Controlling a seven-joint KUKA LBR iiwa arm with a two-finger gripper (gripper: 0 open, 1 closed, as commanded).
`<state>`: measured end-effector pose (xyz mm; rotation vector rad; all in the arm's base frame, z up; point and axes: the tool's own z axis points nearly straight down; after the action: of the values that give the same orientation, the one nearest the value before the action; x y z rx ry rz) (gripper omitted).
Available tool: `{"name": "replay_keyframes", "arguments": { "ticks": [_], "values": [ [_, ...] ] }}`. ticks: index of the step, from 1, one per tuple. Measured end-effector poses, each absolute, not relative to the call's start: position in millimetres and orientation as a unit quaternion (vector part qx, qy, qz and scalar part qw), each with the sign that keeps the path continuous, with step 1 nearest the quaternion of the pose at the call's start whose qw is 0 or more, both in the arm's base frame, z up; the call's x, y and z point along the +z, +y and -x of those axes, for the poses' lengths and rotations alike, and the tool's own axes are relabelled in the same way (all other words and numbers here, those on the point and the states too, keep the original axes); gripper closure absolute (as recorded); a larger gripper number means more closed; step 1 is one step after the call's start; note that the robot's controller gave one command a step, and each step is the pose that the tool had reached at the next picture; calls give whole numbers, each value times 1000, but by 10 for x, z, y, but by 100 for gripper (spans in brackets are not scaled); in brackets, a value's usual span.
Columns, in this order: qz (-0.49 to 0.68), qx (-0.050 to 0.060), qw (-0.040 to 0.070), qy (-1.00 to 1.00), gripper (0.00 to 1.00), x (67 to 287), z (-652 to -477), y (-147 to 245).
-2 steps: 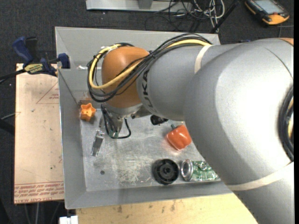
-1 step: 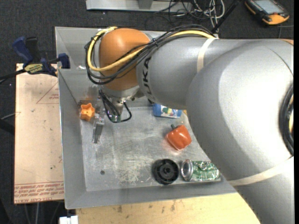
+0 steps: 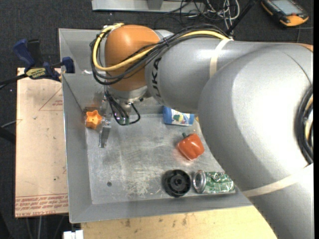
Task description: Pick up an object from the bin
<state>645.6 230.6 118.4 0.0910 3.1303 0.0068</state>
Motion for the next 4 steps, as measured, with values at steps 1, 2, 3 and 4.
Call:
{"name": "replay_keyframes", "arguments": {
  "ticks": [1,2,3,4],
  "values": [
    [-54,0,0,999,0,1448,-6503,2388],
    [-45,5,12,999,100,867,-6562,2404],
    [-45,5,12,999,100,866,-6562,2403],
    [-51,0,-1,999,100,1247,-6454,2333]
  ]
}}
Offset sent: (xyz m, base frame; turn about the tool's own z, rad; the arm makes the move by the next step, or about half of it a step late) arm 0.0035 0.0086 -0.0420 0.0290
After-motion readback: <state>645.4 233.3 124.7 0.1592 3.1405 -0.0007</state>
